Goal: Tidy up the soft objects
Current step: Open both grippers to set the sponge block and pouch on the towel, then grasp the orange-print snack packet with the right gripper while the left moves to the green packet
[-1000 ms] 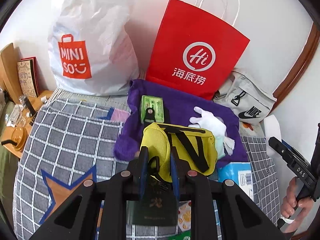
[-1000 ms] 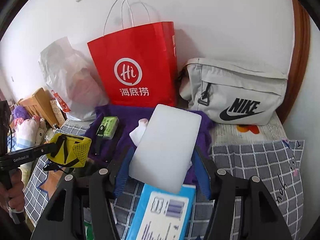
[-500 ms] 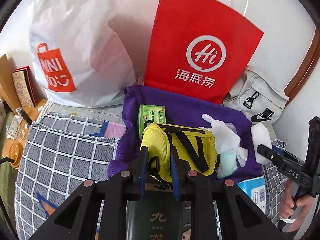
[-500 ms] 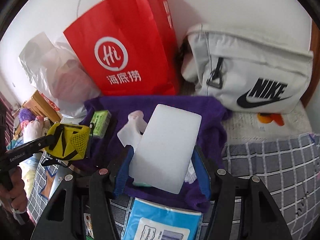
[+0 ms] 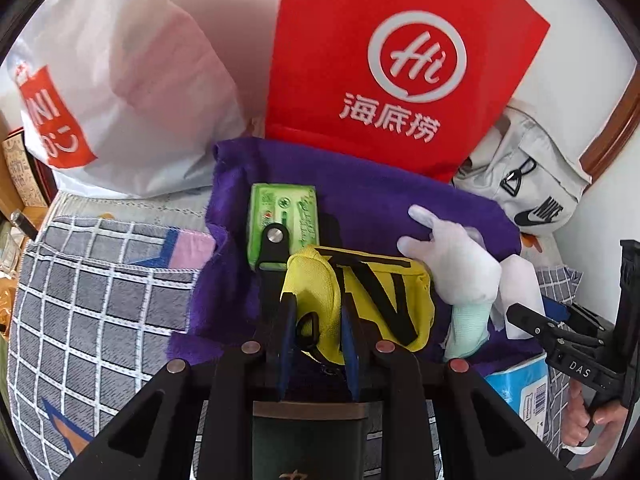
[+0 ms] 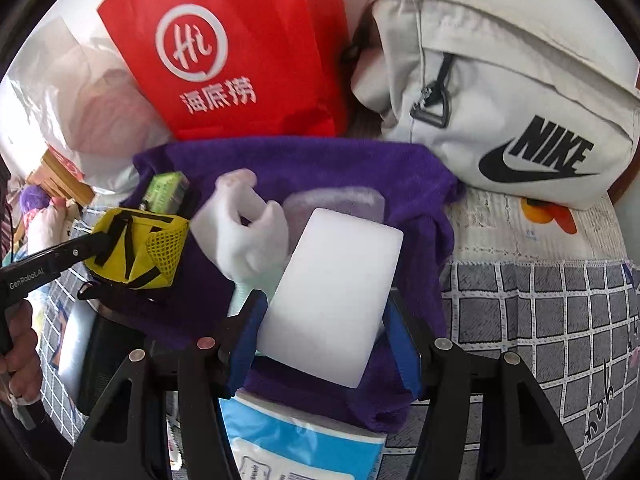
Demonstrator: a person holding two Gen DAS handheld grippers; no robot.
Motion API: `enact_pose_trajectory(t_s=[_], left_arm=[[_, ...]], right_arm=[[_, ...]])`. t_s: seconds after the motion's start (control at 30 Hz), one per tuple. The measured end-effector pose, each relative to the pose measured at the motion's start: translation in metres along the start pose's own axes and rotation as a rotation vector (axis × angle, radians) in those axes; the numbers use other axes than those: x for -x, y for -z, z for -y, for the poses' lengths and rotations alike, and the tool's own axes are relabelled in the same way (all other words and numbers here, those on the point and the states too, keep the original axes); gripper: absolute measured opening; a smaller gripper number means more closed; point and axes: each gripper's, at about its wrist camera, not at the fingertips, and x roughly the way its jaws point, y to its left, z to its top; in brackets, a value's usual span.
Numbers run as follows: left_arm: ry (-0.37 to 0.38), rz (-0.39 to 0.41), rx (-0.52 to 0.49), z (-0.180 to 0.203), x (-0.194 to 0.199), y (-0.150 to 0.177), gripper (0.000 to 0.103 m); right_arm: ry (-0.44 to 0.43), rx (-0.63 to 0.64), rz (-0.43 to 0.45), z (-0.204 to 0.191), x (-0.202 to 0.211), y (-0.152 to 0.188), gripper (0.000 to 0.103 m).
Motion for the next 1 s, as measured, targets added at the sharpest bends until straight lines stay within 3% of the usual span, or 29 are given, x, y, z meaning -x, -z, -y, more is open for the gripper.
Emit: enact_pose_trajectory(t_s=[0.2,0.33,0.53,0.6,0.77,0.87,1.0], left_arm=[[0.001,-0.039,0.011,0.0,-0.017,0.001,0.022],[0.015,-0.06,0.005,-0.001,-0.022,0.001,0.022],[0.011,-0.063,0.03,-0.004,-0.019,-0.001,0.037],[0.004,-0.054,0.037,-0.006,-0.011,-0.002,0.048],[-0.011,-0.016,0.045,-0.015,0.015,0.003,0.048],[-0.016,0.003,0.067,-0.025,0.034,0.012,0.048],[-0.025,0.041,0.108,-0.042,0.06,0.029,0.049]], right_arm=[[0.008,0.02,-0.036,-0.001,-0.007,0.003,0.06],[0.007,0.032,-0.017,-0.004,-0.004,0.002,0.066],[-0.024,0.052,0.022,-0.009,0.006,0.001,0.074],[-0.003,0.051,0.044,-0.009,0.014,0.001,0.074],[0.032,0.025,0.12,-0.009,0.044,0.003,0.074],[-0.018,0.028,0.165,-0.019,0.062,0.015,0.074],[-0.095,0.076,0.161,-0.048,0.076,0.045,0.074]])
